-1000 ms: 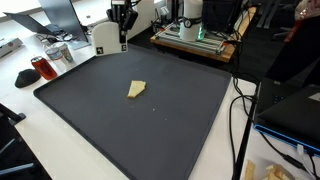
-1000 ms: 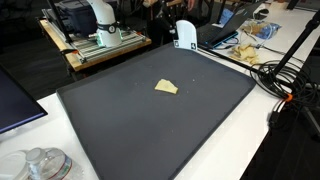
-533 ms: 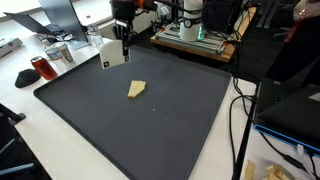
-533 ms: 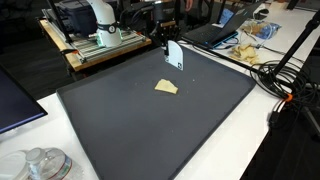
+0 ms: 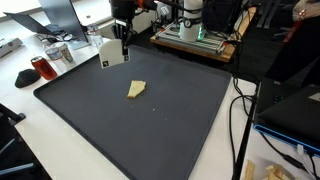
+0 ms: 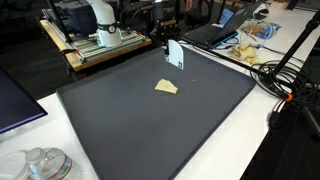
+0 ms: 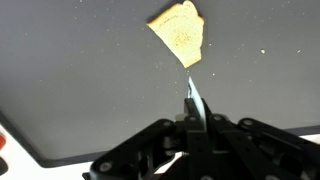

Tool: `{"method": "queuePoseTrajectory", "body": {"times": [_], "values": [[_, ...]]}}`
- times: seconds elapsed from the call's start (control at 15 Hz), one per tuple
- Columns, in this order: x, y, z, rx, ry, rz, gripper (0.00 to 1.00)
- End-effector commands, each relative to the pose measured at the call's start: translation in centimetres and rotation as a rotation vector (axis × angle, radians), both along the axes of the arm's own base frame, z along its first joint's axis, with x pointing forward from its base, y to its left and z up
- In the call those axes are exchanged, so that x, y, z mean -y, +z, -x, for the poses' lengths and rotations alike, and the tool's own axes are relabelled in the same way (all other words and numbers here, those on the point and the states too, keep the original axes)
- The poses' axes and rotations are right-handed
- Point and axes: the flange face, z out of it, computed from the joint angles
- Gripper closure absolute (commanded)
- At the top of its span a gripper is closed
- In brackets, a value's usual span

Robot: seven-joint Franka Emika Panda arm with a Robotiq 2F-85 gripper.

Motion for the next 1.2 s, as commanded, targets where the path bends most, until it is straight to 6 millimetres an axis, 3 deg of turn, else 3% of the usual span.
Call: {"method": "queuePoseTrajectory", "body": {"times": [0.0, 0.87, 1.13], "values": [[0.1, 0.0, 0.0, -0.001, 0.001, -0.001, 0.96], [0.1, 0.0, 0.0, -0.001, 0.001, -0.001, 0.99], [-4.3, -1.6, -0.3, -0.046, 0.083, 0.12, 0.99]]}}
